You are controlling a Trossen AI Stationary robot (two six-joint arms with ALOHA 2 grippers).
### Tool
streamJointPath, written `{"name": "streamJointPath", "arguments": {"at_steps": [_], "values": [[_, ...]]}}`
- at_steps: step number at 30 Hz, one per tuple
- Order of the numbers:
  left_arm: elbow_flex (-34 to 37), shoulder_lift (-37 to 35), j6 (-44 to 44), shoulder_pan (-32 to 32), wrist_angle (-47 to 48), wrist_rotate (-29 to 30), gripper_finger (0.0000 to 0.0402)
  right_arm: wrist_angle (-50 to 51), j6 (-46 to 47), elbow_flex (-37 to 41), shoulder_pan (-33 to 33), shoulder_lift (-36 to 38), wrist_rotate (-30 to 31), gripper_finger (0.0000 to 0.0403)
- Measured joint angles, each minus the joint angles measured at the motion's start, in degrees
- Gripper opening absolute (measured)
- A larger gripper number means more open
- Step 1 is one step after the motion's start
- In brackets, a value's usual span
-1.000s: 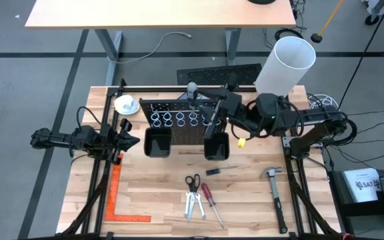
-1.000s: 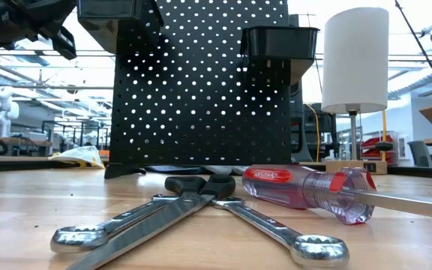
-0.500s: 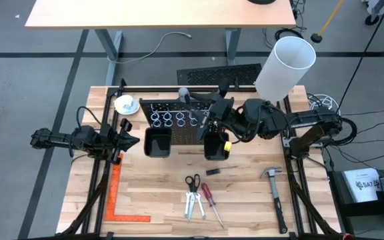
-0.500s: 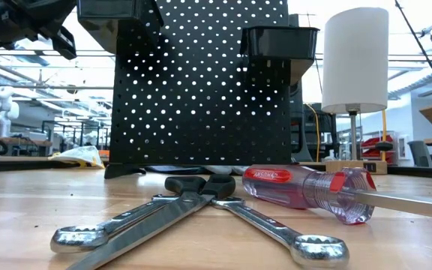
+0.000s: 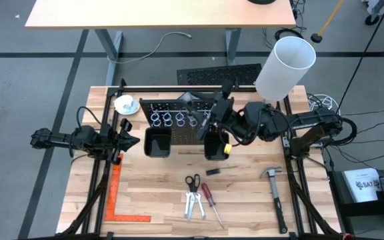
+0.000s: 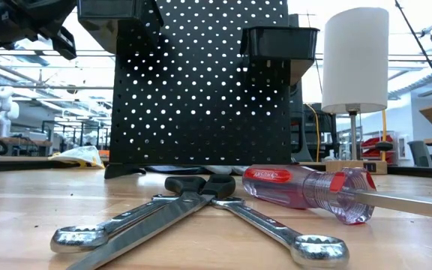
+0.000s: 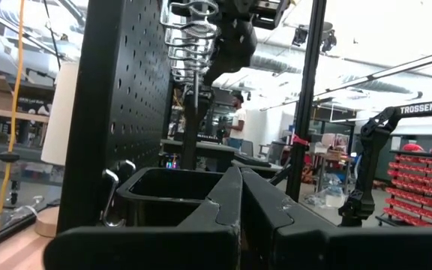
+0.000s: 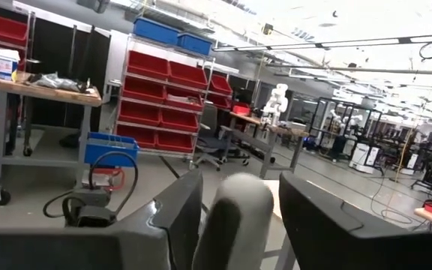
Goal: Hang tools onto peg board
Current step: Hang the red screwdriver on the black peg board
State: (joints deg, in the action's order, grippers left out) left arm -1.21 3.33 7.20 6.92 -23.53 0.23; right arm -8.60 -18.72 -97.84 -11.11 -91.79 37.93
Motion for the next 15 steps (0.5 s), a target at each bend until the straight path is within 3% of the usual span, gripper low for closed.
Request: {"name": "streamJointPath", "arguments": {"at_steps": [15], "values": [[0.0, 0.0, 0.0, 0.0, 0.0, 0.0, 0.0007, -0.2, -4.2, 0.0, -3.9, 2.0, 1.8, 0.0161]]}}
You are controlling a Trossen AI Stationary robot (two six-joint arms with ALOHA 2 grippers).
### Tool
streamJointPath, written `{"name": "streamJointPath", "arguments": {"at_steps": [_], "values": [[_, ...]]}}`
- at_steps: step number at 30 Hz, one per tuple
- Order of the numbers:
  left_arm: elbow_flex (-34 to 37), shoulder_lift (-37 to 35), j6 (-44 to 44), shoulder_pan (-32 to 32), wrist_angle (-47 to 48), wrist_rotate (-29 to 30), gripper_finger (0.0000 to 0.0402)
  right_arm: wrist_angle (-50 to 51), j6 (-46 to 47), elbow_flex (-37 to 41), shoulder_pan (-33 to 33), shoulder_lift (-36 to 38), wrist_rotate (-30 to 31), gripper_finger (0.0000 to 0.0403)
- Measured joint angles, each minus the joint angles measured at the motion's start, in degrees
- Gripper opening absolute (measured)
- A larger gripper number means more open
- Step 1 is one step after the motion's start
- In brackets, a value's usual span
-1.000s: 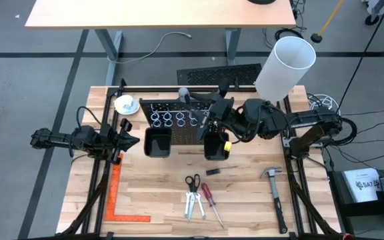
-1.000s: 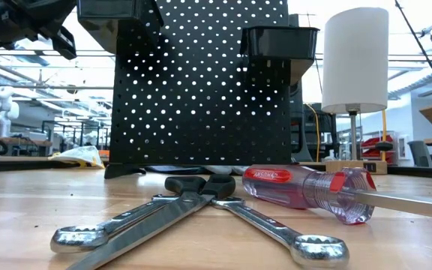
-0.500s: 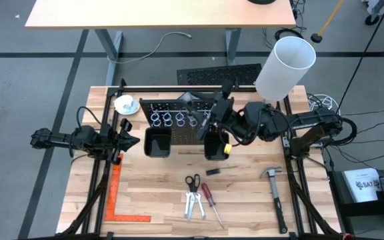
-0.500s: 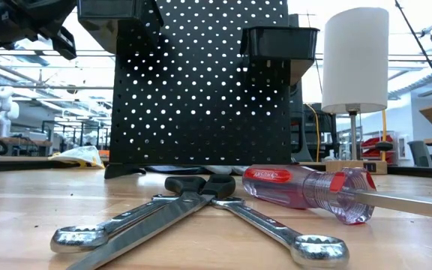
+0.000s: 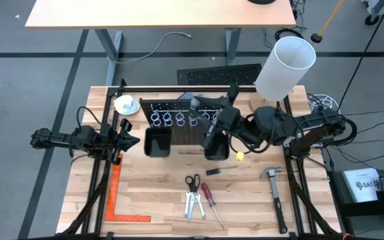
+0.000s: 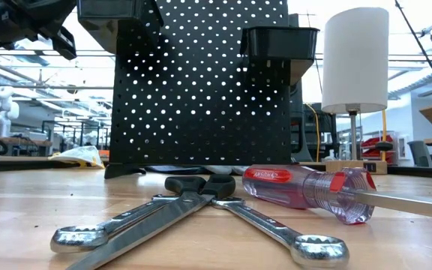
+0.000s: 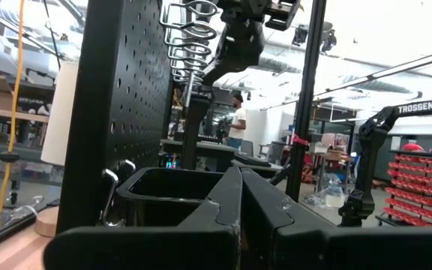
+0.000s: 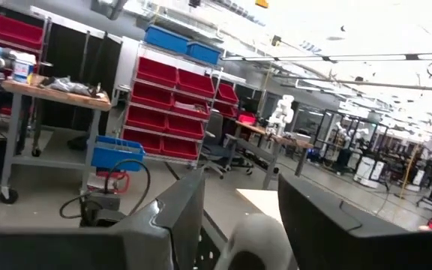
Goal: Hang tools onto peg board
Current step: Hang the red screwdriver on the black peg board
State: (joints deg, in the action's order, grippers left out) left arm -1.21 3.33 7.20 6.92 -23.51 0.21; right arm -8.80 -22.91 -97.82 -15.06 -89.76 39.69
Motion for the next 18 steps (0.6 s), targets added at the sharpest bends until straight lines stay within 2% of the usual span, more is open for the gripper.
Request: {"name": "streamJointPath", "arguments": {"at_steps": [6, 12, 18], "values": [[0.0, 0.0, 0.0, 0.0, 0.0, 0.0, 0.0007, 0.1, -4.7, 0.0, -2.9, 0.3, 5.4, 0.0161], [0.0, 0.0, 0.0, 0.0, 0.0, 0.0, 0.0007, 0.9, -5.2, 0.0, -7.9, 0.3, 5.6, 0.0161], [0.0, 0.0, 0.1, 0.0, 0.0, 0.0, 0.0007, 14.3, -0.5, 0.0, -15.6, 0.3, 5.0, 0.0161]]}}
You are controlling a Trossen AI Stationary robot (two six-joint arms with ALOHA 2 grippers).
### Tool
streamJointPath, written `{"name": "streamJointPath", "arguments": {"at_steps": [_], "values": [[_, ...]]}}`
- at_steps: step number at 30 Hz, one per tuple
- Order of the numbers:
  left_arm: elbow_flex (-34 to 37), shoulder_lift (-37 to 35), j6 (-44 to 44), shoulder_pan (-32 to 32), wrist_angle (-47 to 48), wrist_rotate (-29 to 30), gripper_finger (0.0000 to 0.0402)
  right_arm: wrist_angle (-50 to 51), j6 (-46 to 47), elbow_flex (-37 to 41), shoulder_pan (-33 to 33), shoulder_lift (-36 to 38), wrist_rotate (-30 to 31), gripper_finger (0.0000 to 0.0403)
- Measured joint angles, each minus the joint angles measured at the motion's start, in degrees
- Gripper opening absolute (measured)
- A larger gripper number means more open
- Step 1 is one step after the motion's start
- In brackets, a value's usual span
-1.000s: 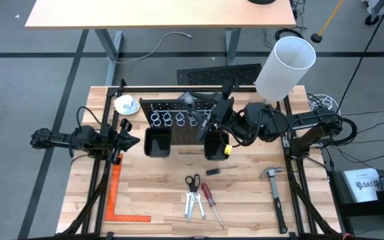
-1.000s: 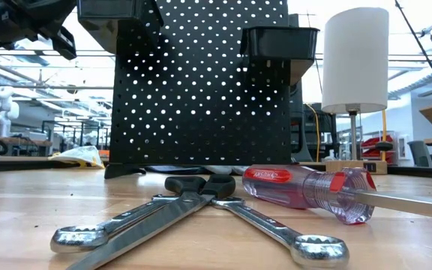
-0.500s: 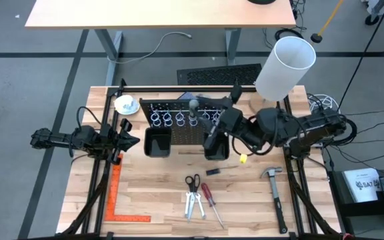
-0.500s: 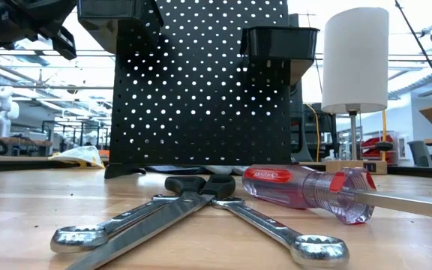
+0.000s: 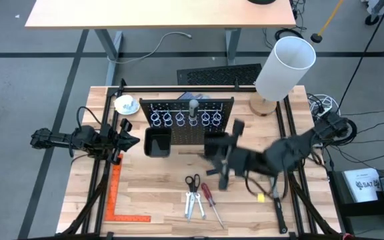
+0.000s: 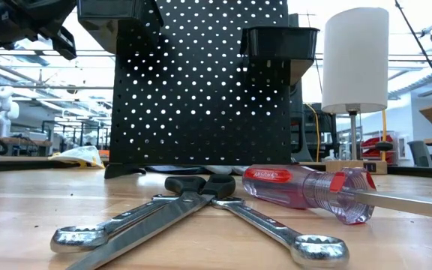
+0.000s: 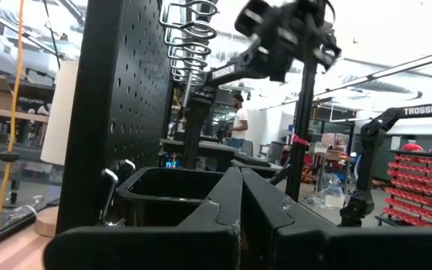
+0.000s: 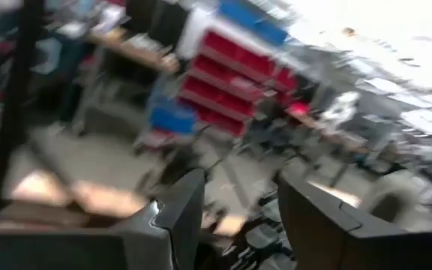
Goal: Hang tools onto peg board
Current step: Hang the red screwdriver on the black peg board
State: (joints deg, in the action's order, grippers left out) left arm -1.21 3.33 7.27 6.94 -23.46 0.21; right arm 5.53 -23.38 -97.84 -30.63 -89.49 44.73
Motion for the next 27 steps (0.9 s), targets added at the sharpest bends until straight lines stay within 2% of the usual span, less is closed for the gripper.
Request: {"name": "streamJointPath", "arguments": {"at_steps": [4, 13, 16, 19, 23, 27], "values": [[0.0, 0.0, 0.0, 0.0, 0.0, 0.0, 0.0007, 15.0, 12.5, 0.0, -3.4, -0.3, -0.4, 0.0161], [0.0, 0.0, 0.0, 0.0, 0.0, 0.0, 0.0007, 42.5, 52.8, 0.0, -4.2, -7.4, -10.7, 0.0161], [0.0, 0.0, 0.0, 0.0, 0.0, 0.0, 0.0007, 46.4, 61.1, 0.0, -4.2, -11.5, -13.4, 0.0161], [0.0, 0.0, 0.0, 0.0, 0.0, 0.0, 0.0007, 47.2, 65.4, 0.0, -4.2, -15.4, -16.2, 0.0161], [0.0, 0.0, 0.0, 0.0, 0.0, 0.0, 0.0007, 47.4, 70.8, 0.0, -4.1, -19.3, -16.9, 0.0161], [0.0, 0.0, 0.0, 0.0, 0.0, 0.0, 0.0007, 48.8, 78.1, 0.0, -3.4, -22.3, -20.9, 0.0161]]}}
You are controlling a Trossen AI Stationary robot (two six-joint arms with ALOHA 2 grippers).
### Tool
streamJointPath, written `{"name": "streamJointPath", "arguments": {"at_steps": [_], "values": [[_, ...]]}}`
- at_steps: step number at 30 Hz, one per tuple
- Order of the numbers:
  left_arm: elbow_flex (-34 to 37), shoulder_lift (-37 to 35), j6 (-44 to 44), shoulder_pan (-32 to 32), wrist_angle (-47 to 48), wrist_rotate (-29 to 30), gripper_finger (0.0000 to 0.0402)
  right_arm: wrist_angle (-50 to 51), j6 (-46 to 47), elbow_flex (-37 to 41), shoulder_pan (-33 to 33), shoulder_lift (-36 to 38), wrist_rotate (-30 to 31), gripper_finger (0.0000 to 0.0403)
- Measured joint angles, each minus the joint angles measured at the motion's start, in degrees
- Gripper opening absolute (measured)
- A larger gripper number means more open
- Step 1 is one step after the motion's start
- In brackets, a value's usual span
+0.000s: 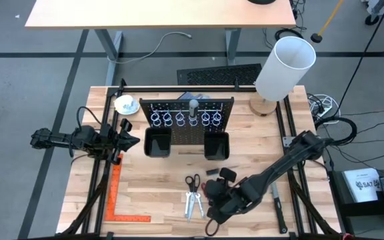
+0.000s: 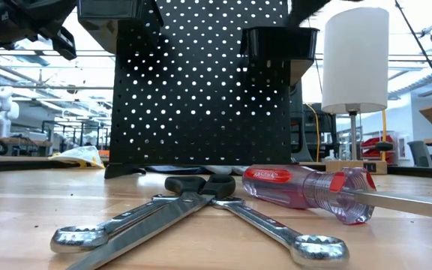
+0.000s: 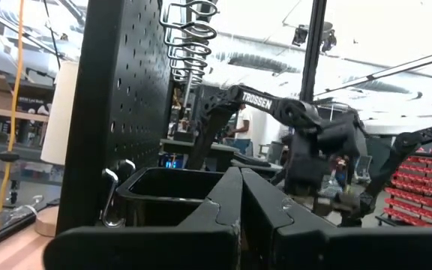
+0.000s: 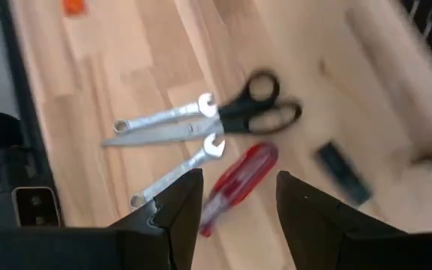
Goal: Hang tools onto peg board
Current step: Hang the red screwdriver on the black peg board
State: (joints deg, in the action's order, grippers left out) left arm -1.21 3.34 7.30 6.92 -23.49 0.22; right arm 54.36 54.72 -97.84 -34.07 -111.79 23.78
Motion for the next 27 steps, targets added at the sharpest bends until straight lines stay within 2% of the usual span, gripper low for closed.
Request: {"name": "streamJointPath", "arguments": {"at_steps": [5, 13, 27], "values": [[0.0, 0.0, 1.3, 0.0, 0.0, 0.0, 0.0007, 0.0, 7.3, 0.0, 0.6, -3.9, -4.4, 0.0170], [0.0, 0.0, 1.3, 0.0, 0.0, 0.0, 0.0007, -0.2, 16.1, 0.0, 0.9, -9.8, -5.9, 0.0188], [0.0, 0.0, -0.2, 0.0, 0.0, 0.2, 0.0007, -4.8, 20.2, 0.0, 2.8, -15.4, -5.7, 0.0186]]}}
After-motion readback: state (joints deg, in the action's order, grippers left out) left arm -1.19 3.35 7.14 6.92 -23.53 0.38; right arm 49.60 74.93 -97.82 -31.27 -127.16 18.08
